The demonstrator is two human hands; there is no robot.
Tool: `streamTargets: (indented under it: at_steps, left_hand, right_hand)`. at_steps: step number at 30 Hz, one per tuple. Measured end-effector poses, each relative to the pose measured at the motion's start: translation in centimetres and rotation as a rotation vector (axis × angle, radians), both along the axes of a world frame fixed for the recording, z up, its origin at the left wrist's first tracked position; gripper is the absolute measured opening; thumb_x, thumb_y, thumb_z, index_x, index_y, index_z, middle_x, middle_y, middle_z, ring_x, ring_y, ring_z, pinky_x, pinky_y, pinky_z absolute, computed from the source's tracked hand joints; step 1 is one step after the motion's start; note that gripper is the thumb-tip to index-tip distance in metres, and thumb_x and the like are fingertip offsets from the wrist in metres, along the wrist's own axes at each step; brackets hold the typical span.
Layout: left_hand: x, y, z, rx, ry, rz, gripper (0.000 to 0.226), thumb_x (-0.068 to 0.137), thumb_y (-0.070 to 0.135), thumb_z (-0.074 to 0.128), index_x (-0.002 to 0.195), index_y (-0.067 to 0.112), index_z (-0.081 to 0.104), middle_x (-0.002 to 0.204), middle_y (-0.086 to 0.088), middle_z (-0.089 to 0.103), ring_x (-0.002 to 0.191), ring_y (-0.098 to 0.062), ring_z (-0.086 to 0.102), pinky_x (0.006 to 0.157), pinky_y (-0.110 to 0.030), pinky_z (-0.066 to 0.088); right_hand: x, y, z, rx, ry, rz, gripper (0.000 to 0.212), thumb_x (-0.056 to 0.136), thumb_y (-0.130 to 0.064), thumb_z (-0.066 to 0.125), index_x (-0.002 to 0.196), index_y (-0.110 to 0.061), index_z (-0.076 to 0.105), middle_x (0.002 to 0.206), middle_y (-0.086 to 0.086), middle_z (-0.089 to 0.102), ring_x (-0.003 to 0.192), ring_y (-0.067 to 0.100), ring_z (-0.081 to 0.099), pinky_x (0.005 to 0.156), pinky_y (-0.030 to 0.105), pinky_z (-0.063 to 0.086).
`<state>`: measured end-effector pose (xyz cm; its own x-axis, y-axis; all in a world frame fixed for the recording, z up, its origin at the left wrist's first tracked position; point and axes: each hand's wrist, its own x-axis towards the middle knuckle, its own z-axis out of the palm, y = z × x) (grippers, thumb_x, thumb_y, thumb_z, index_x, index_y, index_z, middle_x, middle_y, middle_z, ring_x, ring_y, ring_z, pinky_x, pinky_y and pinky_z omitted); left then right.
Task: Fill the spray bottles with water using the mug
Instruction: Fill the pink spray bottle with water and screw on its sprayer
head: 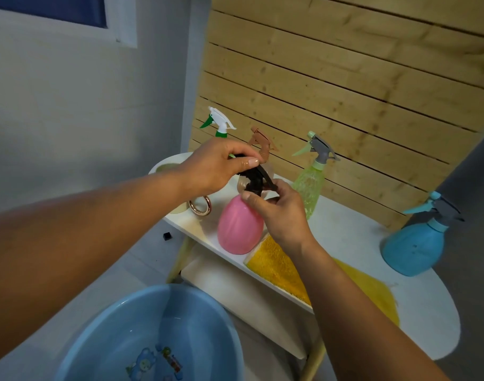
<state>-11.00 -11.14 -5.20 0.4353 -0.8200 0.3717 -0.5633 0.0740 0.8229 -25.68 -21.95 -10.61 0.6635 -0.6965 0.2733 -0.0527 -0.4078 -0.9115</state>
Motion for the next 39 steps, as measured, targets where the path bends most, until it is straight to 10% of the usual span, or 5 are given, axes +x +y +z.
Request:
streamTargets:
  at_steps: [6,10,15,29,39]
  left_hand:
    - [-1.1,0.5,0.2,0.059,-0.014,-0.011,0.039,0.105,0.025,0.062,0.143,0.034,0.057,0.129,0.015,0.062,0.121,-0.004,0.060,0.097,-0.014,0.050]
    - [-2.4,1.3,-2.9,-0.061,0.328,0.133,0.085,0.103,0.021,0.065,0.163,0.040,0.009,0.162,0.000,0.036,0.147,-0.014,0.038,0.108,-0.029,0.036]
    - [-3.7,1.3,-6.4,0.056,0.649,0.169,0.101,0.088,-0.006,0.067,0.166,0.026,0.011,0.157,-0.004,0.049,0.133,-0.018,0.052,0.098,-0.034,0.046]
    - [-3.1,0.0,-6.5,0.488,-0.175,0.224,0.104,0.064,0.067,0.088,0.150,0.031,0.042,0.128,-0.006,0.044,0.121,-0.028,0.049,0.104,-0.041,0.047]
    - [-2.8,0.0,-5.8,0.450,-0.096,0.037,0.092,0.069,0.035,0.096,0.143,0.030,0.043,0.126,0.003,0.059,0.115,-0.021,0.060,0.091,-0.037,0.056]
  right_hand:
    - [-0.2,0.2,-0.5,-0.023,-0.017,0.007,0.030,0.086,-0.044,0.077,0.113,-0.033,0.070,0.113,-0.003,0.066,0.096,0.018,0.066,0.081,0.040,0.059]
    - [-0.3,-0.1,-0.4,-0.056,0.003,0.034,0.017,0.092,-0.042,0.072,0.107,-0.035,0.070,0.115,-0.004,0.062,0.101,0.014,0.064,0.088,0.043,0.058]
    - [0.0,-0.2,-0.4,-0.048,0.004,0.029,0.030,0.093,-0.035,0.072,0.116,-0.016,0.073,0.117,0.000,0.061,0.099,0.015,0.065,0.088,0.042,0.058]
    - [0.7,0.0,-0.9,-0.030,-0.048,-0.037,0.018,0.082,-0.037,0.082,0.094,-0.032,0.070,0.105,0.010,0.067,0.081,0.016,0.063,0.070,0.028,0.048]
    - [0.6,-0.4,-0.8,-0.052,-0.022,-0.047,0.026,0.082,-0.040,0.082,0.102,-0.025,0.075,0.106,0.005,0.066,0.085,0.019,0.066,0.073,0.034,0.055]
